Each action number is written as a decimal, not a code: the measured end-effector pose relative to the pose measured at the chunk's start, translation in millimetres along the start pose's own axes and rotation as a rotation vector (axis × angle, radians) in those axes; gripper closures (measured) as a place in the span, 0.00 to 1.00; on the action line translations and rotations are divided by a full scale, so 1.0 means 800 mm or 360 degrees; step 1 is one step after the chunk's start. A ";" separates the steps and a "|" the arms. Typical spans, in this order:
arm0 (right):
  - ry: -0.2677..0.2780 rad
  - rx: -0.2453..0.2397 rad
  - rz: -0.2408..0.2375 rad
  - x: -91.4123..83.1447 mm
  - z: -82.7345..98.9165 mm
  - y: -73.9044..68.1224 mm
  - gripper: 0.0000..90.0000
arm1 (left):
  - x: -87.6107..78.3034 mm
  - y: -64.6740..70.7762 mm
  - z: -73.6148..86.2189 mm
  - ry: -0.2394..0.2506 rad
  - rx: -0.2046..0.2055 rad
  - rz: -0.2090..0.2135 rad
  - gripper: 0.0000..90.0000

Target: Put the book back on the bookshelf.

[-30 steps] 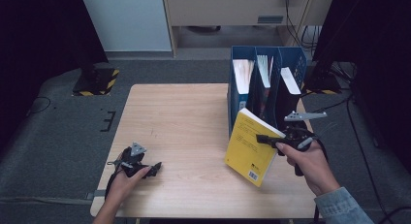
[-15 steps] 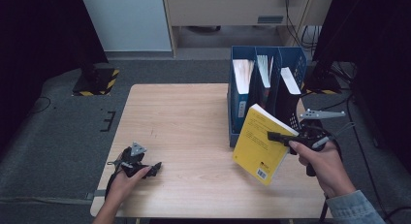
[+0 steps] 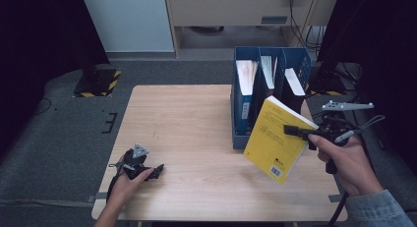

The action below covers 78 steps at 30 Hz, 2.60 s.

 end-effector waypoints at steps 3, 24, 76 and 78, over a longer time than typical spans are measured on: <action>0.0017 0.0021 0.0024 -0.015 -0.006 0.004 0.83 | 0.000 0.000 0.000 0.0000 -0.0001 0.0001 0.00; 0.0061 0.0106 0.0205 -0.069 -0.059 0.047 0.83 | 0.002 0.002 -0.003 0.0000 0.0009 0.0008 0.00; -0.0016 0.0278 0.0538 -0.008 -0.111 0.109 0.83 | 0.002 0.004 -0.004 0.0011 0.0006 0.0012 0.00; -0.0018 0.0273 0.0548 -0.005 -0.115 0.109 0.83 | 0.002 0.004 -0.004 0.0011 0.0007 0.0013 0.00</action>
Point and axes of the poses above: each handheld gripper's, and its own axes: x roughly forward along the jaws, z roughly out of its underside, y roughly to its right, the point moved 10 cm from there along x, roughly forward along the jaws, and after that the axes turned 11 degrees about -y, right-handed, at the moved point
